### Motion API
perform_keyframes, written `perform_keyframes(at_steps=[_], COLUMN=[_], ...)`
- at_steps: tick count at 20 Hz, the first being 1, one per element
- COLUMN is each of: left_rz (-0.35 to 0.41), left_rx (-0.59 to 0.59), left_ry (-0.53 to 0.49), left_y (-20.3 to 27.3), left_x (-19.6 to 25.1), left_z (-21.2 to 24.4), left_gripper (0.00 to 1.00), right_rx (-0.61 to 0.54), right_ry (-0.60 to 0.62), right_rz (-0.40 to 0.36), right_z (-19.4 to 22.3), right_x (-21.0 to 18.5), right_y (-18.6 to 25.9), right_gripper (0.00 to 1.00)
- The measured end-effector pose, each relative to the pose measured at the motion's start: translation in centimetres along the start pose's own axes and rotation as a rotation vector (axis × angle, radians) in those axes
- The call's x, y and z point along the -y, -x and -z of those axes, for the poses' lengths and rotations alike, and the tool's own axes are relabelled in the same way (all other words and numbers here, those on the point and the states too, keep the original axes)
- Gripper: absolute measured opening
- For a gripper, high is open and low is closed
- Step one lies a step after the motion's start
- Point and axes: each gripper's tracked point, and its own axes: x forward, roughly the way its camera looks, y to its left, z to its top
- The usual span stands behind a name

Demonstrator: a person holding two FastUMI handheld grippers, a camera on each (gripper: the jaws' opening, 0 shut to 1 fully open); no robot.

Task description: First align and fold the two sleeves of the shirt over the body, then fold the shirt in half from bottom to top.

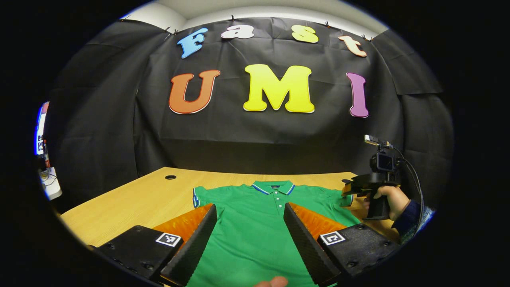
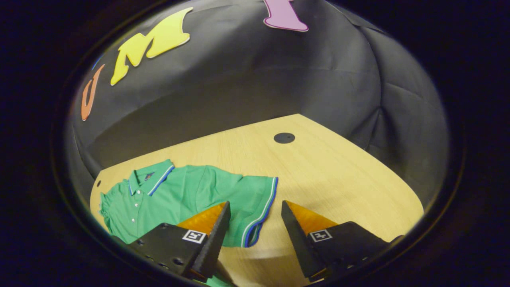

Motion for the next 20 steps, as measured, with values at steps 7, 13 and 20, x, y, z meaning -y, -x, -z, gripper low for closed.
perform_keyframes(at_steps=[7,13,20], left_rz=[-0.016,-0.018,-0.024], left_rx=[-0.013,-0.022,-0.031], left_ry=[0.003,0.006,0.01], left_y=[-0.3,-0.3,-0.6], left_x=[-0.6,-0.7,-0.9], left_z=[0.3,0.6,0.8], left_gripper=[1.0,1.0,1.0], right_rx=[-0.006,0.084,0.227], right_ry=[0.042,0.248,0.497], right_rz=[-0.011,0.002,0.012], right_z=[0.0,-1.7,-4.4], right_x=[-0.8,-1.5,-5.3], right_y=[-1.3,-1.0,1.3], right_gripper=[0.24,0.03,0.03])
